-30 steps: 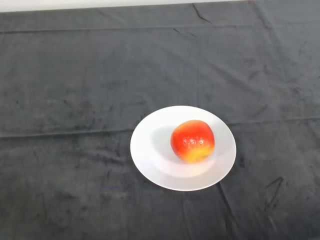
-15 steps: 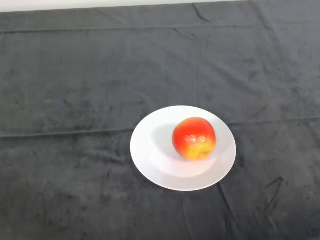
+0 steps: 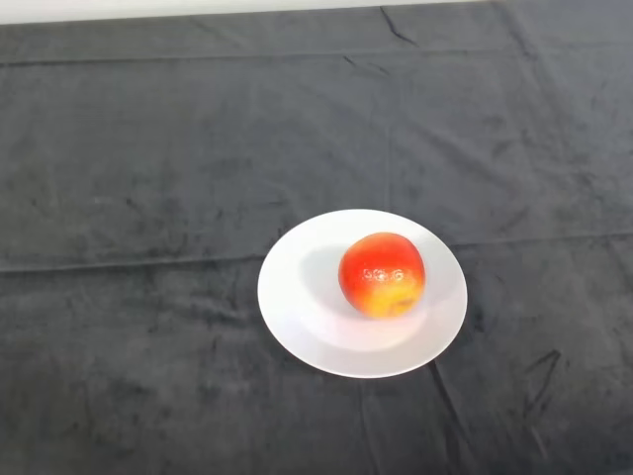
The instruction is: Move the apple to the plate
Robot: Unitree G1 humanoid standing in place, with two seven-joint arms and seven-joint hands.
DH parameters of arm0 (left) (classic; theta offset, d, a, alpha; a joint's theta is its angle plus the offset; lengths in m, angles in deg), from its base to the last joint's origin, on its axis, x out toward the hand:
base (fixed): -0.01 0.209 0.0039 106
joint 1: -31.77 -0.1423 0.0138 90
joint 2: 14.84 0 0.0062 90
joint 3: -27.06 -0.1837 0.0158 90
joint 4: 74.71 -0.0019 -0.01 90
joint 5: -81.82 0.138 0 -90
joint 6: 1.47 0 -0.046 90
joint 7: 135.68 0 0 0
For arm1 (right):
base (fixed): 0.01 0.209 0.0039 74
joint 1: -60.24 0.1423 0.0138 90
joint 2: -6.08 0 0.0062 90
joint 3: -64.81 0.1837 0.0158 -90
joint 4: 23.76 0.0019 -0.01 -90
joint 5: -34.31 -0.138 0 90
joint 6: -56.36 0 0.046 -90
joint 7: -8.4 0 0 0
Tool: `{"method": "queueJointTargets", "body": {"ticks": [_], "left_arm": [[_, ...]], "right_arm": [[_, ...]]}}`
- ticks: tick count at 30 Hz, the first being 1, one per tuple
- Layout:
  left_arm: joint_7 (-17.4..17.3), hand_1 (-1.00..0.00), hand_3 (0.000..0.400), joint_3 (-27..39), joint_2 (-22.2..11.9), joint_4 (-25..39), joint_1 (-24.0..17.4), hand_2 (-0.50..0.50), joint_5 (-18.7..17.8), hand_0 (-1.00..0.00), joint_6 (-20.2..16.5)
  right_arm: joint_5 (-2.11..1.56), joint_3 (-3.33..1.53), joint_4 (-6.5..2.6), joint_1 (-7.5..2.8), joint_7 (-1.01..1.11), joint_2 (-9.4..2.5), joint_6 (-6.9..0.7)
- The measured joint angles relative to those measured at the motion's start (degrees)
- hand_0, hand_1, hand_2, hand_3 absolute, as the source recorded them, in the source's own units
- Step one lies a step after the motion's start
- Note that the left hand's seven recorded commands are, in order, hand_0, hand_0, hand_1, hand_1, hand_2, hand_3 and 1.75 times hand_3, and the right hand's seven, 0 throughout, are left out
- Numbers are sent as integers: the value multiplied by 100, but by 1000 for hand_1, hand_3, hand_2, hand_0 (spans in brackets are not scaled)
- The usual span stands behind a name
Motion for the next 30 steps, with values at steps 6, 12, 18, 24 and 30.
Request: {"method": "queueJointTargets", "body": {"ticks": [6, 12, 18, 24, 30], "left_arm": [[0, 0, 0, -4, 0, 0, 0, 0, 0, 0, 0], [0, 0, 0, -8, 0, 0, 0, 0, -1, 0, 0], [0, 0, 0, -9, 0, 0, 0, 0, -3, 0, 0], [0, 0, 0, -9, 0, 0, 0, 0, -3, 0, 0], [0, 0, 0, -11, 0, 0, 0, 0, -3, 0, 0]], "right_arm": [[0, 0, 0, 0, 0, 0, 0], [0, 0, 0, 0, 0, 0, 0], [0, 0, 0, 0, 0, 0, 0], [0, 0, 0, 0, 0, 0, 0], [0, 0, 0, 0, 0, 0, 0]]}}
